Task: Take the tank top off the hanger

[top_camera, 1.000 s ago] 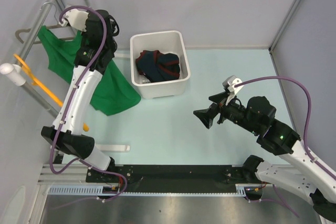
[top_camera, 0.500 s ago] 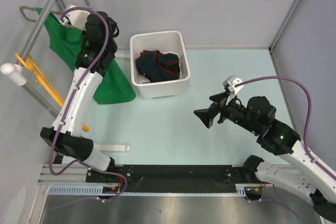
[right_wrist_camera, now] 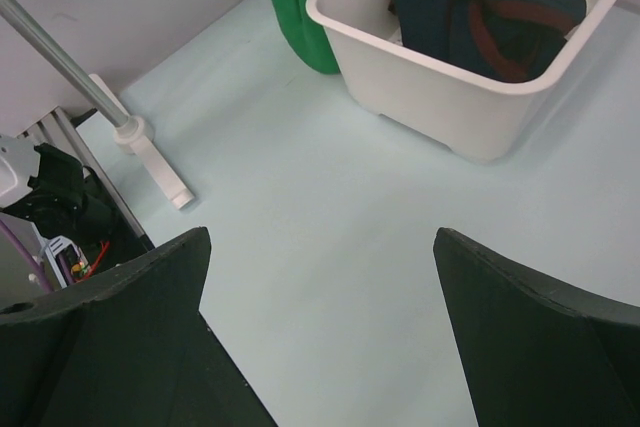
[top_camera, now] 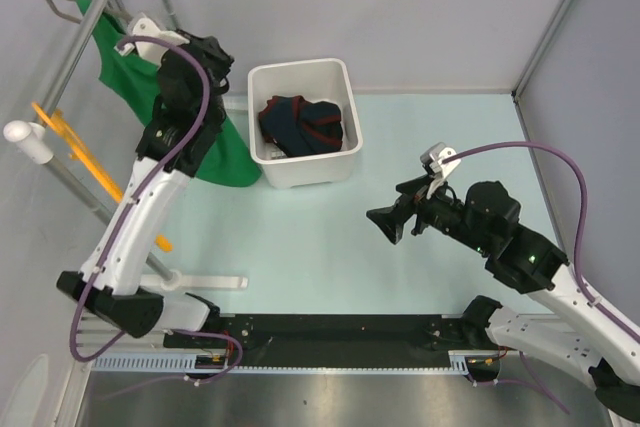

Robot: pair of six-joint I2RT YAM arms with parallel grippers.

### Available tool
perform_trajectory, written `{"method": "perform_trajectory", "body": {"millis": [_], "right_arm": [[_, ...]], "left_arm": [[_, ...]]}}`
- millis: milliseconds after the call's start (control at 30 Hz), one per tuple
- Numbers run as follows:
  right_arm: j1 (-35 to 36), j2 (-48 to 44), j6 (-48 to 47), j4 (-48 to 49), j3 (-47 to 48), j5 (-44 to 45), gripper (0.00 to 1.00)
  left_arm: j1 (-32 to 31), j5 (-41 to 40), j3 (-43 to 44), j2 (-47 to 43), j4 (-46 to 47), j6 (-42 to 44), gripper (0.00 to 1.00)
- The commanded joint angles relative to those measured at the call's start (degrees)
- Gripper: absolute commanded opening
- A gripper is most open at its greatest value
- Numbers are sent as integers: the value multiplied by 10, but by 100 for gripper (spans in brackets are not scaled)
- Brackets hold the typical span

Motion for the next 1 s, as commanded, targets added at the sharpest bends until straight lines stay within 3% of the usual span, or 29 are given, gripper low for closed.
{"method": "perform_trajectory", "body": {"millis": [0,167,400,533,833,967], "right_arm": [[-3,5,6,17,16,-7,100],[-2,21,12,24,21,-14,100],[-2,46,25,40,30,-32,100],[-3,57,35,39,42,-37,100],[-3,98,37,26,74,-46,100],[-3,126,33,42,102,-59,99]], "left_arm": [[-5,64,-65,-89,45,10,0],[-5,94,-133,-143,23,2,0],[-4,127,-155,-166,-9,-12,0],[-4,194,-160,-173,-40,-33,0],[-4,337,-237,-286,-79,-23,0],[-4,464,-223,-324,-144,2,0]]}}
